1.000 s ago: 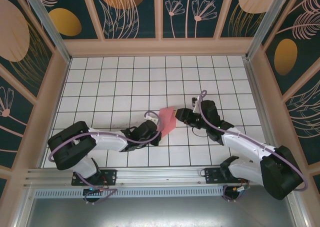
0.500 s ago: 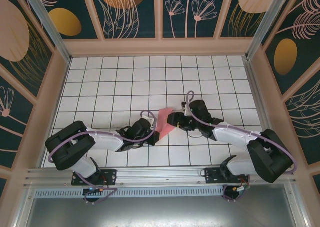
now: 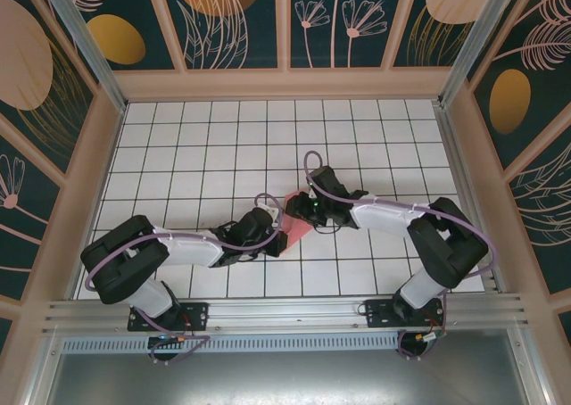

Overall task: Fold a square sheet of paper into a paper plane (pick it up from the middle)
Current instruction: Fourth fold the wing at the center of the table.

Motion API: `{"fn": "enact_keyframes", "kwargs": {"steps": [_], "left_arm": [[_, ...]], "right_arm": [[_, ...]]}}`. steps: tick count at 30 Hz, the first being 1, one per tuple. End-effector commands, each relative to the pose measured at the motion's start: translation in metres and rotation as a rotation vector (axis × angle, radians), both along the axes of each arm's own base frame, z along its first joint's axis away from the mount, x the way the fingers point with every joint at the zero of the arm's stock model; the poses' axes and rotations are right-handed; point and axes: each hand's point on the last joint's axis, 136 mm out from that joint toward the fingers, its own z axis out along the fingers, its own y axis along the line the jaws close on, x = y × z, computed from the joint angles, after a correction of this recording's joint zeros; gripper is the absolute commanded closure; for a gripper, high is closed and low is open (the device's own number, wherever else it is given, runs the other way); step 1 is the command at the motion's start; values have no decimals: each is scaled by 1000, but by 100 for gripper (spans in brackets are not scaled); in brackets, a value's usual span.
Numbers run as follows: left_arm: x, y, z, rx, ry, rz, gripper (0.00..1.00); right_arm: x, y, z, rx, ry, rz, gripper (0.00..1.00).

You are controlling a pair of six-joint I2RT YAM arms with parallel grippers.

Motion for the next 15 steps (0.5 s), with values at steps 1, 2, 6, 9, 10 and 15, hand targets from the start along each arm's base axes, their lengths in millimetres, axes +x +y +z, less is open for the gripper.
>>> {"fn": "enact_keyframes", "kwargs": {"steps": [1, 2, 6, 9, 10, 15], "left_arm": [[3, 3, -2, 44, -10, -7, 93], [3, 4, -2, 47, -10, -5, 93], [3, 6, -5, 77, -12, -13, 92], [4, 7, -5, 101, -14, -19, 92], [5, 7, -5, 106, -17, -20, 92], [4, 7, -6, 117, -14, -29, 92]], "right_arm": [[2, -16, -10, -138, 7, -41, 69], [3, -17, -11, -150, 4, -37, 72], [2, -20, -18, -216, 14, -11, 80], [2, -23, -22, -266, 15, -8, 81], [3, -24, -22, -278, 13, -9, 80], [3, -15, -15, -261, -1, 29, 73]]}}
